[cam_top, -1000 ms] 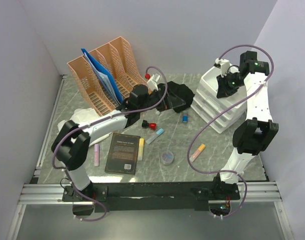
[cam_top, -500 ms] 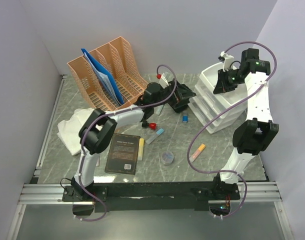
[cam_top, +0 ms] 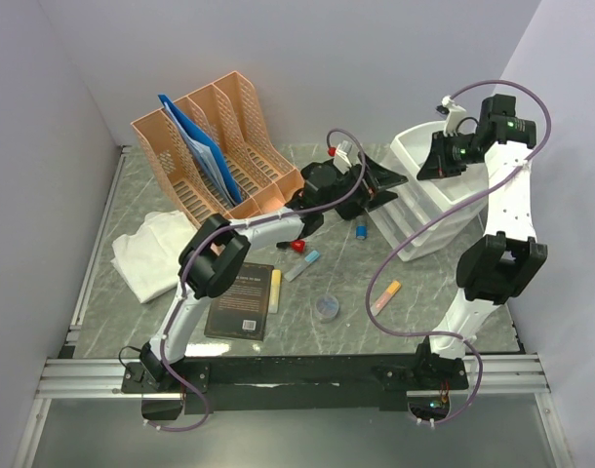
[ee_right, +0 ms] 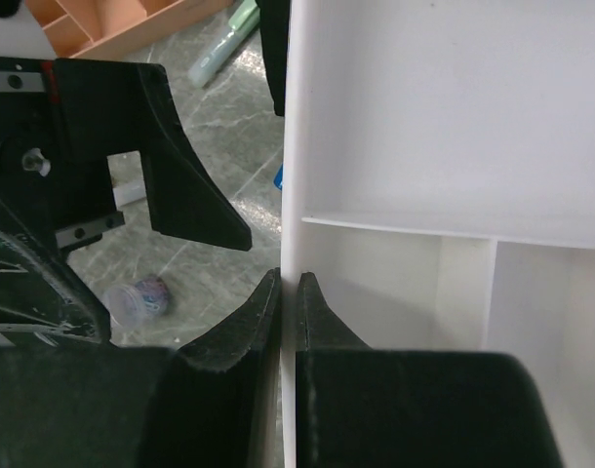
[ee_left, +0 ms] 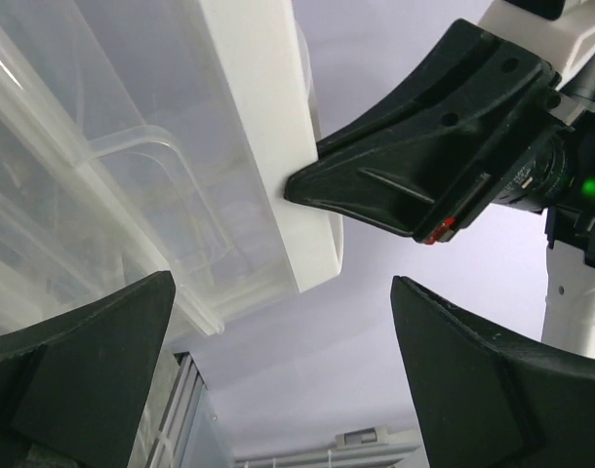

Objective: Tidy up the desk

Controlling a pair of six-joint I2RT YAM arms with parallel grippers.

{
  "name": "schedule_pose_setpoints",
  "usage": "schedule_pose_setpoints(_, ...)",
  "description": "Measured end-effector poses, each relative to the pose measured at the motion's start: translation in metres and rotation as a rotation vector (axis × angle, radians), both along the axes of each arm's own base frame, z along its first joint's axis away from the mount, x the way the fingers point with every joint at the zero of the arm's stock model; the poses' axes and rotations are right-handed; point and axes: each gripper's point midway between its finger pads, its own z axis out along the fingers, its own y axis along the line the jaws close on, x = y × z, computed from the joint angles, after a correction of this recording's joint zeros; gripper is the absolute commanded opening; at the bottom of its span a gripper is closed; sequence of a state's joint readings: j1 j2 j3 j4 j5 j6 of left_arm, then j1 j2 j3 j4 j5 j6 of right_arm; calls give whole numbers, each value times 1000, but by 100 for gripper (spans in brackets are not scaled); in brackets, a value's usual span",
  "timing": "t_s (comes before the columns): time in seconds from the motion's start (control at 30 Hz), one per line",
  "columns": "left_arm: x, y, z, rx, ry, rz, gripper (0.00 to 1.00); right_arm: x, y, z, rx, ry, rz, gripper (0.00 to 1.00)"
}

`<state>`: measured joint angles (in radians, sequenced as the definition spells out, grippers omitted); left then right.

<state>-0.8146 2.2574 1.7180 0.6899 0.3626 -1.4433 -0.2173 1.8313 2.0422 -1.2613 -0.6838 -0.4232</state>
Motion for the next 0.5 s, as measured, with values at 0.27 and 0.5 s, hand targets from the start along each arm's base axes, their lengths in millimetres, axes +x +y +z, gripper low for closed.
schedule_pose_setpoints(0.27, 10, -13, 7, -22, 16, 92, 99, -2, 3, 5, 54, 0, 0, 0)
schedule_pose_setpoints(0.5, 20, -22, 16, -41, 8, 158, 99, -3, 1, 10, 83, -7, -8, 0)
